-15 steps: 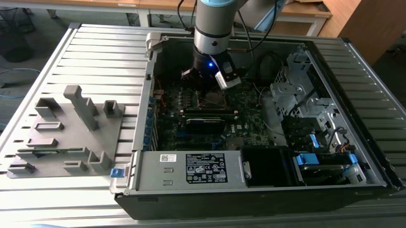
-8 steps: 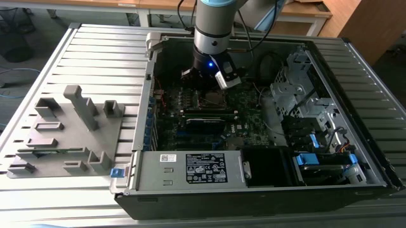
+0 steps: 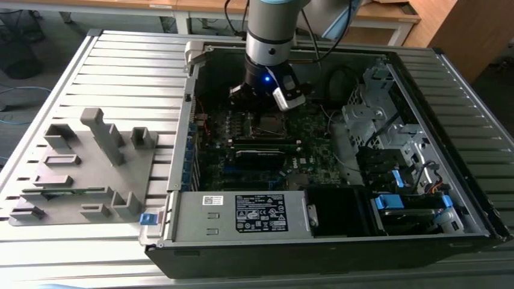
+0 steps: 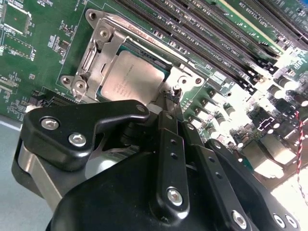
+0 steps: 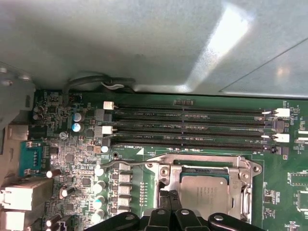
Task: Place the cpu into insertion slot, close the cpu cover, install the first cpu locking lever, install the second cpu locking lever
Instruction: 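Close the cpu cover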
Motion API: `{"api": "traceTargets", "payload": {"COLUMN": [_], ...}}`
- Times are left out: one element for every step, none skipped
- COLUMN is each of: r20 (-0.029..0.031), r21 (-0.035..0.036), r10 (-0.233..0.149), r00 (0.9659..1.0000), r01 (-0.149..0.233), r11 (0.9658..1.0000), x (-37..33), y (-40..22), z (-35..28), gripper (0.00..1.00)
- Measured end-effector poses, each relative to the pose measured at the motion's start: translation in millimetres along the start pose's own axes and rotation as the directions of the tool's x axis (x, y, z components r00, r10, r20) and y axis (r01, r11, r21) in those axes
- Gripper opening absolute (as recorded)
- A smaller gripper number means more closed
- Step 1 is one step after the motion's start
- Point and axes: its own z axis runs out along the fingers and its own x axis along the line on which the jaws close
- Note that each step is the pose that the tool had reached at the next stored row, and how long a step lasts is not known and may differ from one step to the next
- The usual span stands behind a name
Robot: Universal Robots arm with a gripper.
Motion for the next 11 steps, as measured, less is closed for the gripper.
{"api": "traceTargets", "payload": {"r20": [-0.0001, -0.0001, -0.0001, -0.0001, -0.0001, -0.0001, -0.0001, -0.0001, -0.0001, -0.0001, -0.0001], "r21": [0.0001, 0.0001, 0.0002, 0.0001, 0.0001, 0.0001, 0.0002, 0.0000, 0.0001, 0.0002, 0.0001], "r10": [0.000, 0.000, 0.000, 0.000, 0.000, 0.000, 0.000, 0.000, 0.000, 0.000, 0.000], "r00": [1.0000, 1.0000, 1.0000, 1.0000, 1.0000, 1.0000, 1.0000, 1.0000, 1.0000, 1.0000, 1.0000], "r01": [0.000, 0.000, 0.000, 0.000, 0.000, 0.000, 0.000, 0.000, 0.000, 0.000, 0.000], "r11": [1.0000, 1.0000, 1.0000, 1.0000, 1.0000, 1.0000, 1.0000, 1.0000, 1.0000, 1.0000, 1.0000], "x": [0.0, 0.1, 0.1, 0.1, 0.2, 0.2, 0.3, 0.3, 0.4, 0.4, 0.4], "y": [0.0, 0.1, 0.1, 0.2, 0.2, 0.3, 0.4, 0.4, 0.5, 0.5, 0.6], "z": [-1.4, -3.0, -5.0, -6.7, -8.5, -10.5, -12.5, -14.2, -16.0, -17.8, -19.6], "gripper": [0.10, 0.10, 0.10, 0.10, 0.10, 0.10, 0.10, 0.10, 0.10, 0.10, 0.10]}}
